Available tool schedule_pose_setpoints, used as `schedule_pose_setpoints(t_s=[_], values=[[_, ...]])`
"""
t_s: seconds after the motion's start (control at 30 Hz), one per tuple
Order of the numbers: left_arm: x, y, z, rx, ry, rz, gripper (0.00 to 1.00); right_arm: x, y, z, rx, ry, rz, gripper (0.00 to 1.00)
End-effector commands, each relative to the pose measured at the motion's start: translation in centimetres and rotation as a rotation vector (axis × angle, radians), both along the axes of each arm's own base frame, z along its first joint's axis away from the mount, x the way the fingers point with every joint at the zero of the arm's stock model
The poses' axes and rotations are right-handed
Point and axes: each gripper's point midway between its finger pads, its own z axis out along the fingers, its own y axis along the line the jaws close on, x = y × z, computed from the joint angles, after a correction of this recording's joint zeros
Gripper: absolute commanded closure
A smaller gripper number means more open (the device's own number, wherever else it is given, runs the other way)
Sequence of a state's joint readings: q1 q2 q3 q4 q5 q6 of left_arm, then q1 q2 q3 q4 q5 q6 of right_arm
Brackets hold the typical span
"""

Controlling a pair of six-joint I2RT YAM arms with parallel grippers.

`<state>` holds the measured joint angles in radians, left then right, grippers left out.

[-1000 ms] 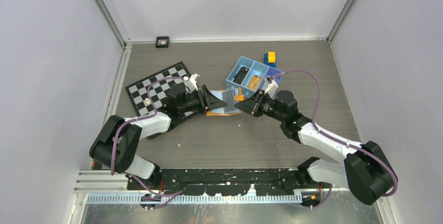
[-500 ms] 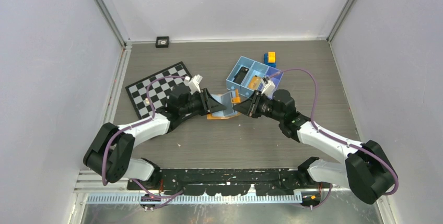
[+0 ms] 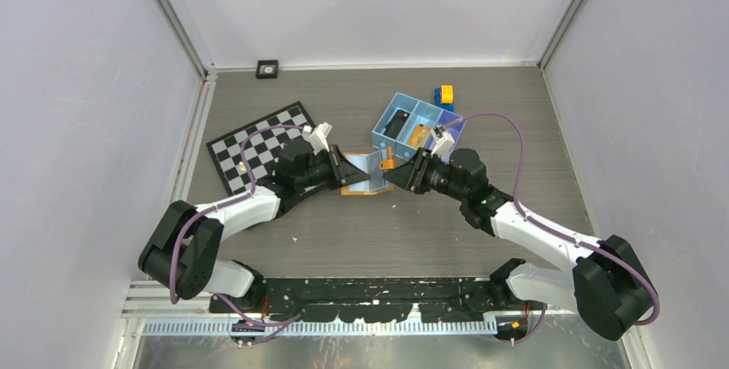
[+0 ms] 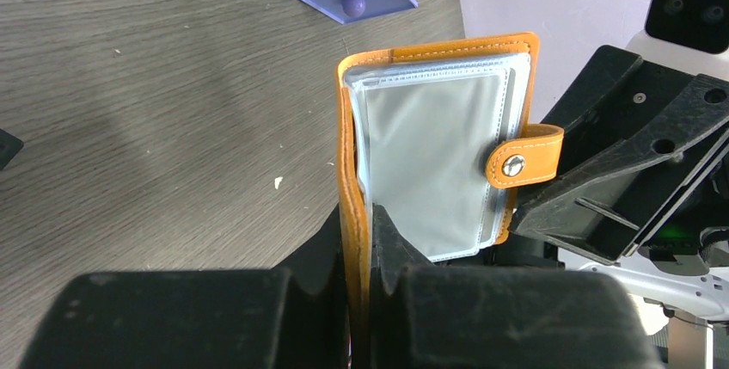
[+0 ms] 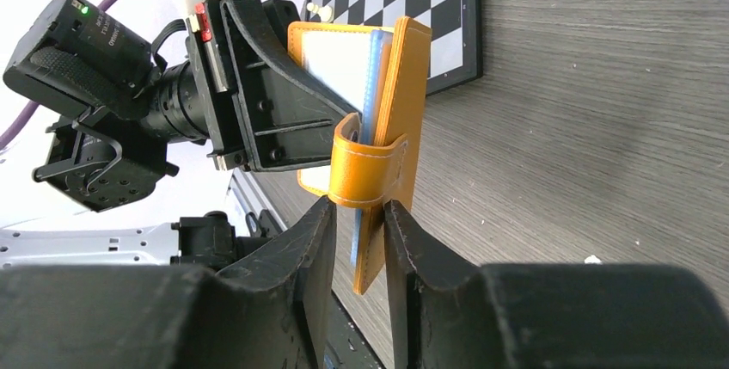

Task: Take the credit cards out of the card holder
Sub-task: Remove the credit card from the card holder.

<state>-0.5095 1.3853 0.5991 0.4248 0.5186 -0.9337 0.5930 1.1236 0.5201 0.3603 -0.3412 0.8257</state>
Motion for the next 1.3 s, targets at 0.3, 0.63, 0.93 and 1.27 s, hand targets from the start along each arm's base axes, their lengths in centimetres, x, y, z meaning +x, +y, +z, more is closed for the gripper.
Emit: schedule_pose_setpoints(t_s=[0.3, 0.63, 0.93, 1.27], values=[[0.6, 0.0, 1.9, -0.033, -0.067, 0.002, 1.00, 2.0, -0.1, 1.8, -0.048, -0.039, -0.057, 0.71], [0.6, 0.1, 2.3, -0.064, -0.060, 0.006, 1.00, 2.0, 0.0, 1.7, -0.049, -0.031, -0.055, 0.75], [0.0, 0.1, 4.8, -0.181, -0.102, -0.027, 1.00, 2.8, -0.2, 0.0, -0.115, 0.023, -0.084, 0.81], [-0.6, 0.3, 7.8, -0.329, -0.115, -0.070, 1.00, 2.7, 0.0, 0.1, -0.104, 0.025, -0.073, 0.86]])
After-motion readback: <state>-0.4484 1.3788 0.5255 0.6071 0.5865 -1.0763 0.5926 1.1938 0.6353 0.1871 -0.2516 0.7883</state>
